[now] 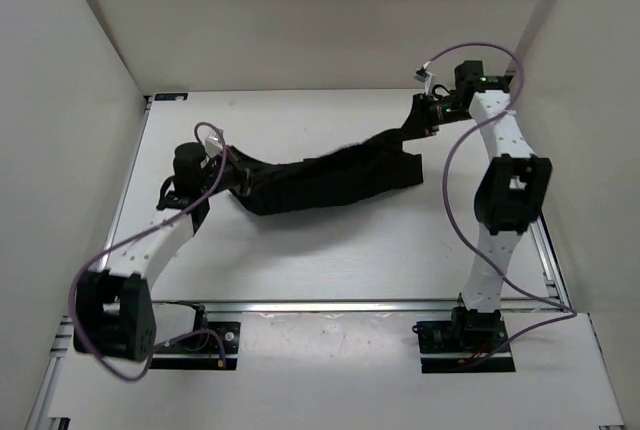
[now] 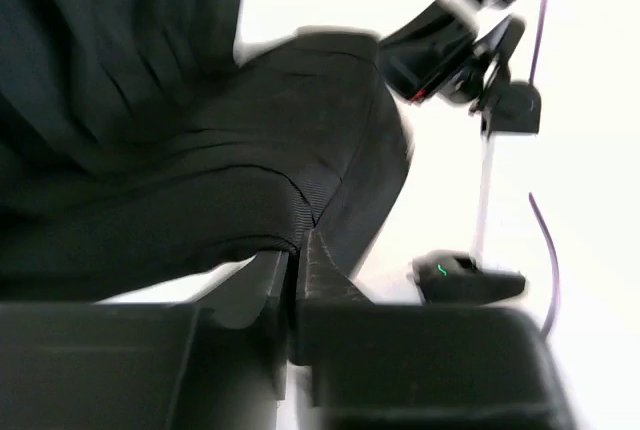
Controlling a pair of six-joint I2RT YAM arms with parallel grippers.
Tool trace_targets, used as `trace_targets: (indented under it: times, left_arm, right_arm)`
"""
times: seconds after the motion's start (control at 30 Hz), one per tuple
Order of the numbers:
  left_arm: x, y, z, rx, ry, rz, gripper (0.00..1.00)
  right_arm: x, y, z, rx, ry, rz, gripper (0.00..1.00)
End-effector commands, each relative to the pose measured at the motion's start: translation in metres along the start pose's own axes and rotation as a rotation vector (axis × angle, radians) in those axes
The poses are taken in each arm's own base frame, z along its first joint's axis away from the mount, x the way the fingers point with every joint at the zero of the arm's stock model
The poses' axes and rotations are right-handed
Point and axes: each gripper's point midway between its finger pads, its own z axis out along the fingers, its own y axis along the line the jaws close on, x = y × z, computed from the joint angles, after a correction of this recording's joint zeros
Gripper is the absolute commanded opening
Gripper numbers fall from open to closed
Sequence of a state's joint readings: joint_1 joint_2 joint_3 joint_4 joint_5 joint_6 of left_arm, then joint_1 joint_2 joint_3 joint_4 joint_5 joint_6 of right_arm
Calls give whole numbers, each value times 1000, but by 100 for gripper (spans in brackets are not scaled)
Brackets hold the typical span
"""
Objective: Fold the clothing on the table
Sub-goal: Fold the skirt
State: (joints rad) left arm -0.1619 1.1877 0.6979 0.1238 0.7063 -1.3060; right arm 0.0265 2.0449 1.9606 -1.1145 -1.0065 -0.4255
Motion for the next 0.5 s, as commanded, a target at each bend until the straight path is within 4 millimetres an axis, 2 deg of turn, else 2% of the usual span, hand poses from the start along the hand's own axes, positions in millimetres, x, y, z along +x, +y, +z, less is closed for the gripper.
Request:
trace_targets:
  times: [0.0,0.03,0.07,0.1,0.13,0.2,0.23,0.27,0.3,0.37,0.4,0.47]
  left_arm:
    - [-72,37,17,-83,-195,118,57]
    - [-94,53,19,-131,-234,108,98]
    - [-115,60,13,-148,-284,87,98]
    - [-123,60,16,-145,-311,71,99]
    - [-146,59,3,-143,-411,70,98]
    - [-160,47,-5,-159,-498,141,98]
    - [-165,39,-6,-188,-519,175,99]
    - [-167,37,-7,-238,-512,236,98]
    - [-159,35,2,-256,-463,320,99]
    - [-161,31,4,-323,-418,408,99]
    - [-161,28,12,-342,-388,488,99]
    - [-160,48,24,-423,-307,568,99]
  right_arm:
    - [-6,-71,34,118,19,102,41]
    - [-6,-79,41,166,43,86,64]
    - [-16,-92,40,227,32,84,70]
    - [-34,-90,30,248,-21,82,73]
    - [-47,-91,22,271,-65,56,77]
    - [-53,-80,3,299,-103,25,78]
    - [-46,-84,0,295,-112,46,78]
    - [-46,-88,-16,305,-141,59,78]
    - [-43,-91,-27,299,-167,60,77]
    - [-35,-101,-34,293,-173,39,77]
    - [-34,-102,-36,271,-171,-5,76]
    - [-41,-109,-38,221,-173,-88,74]
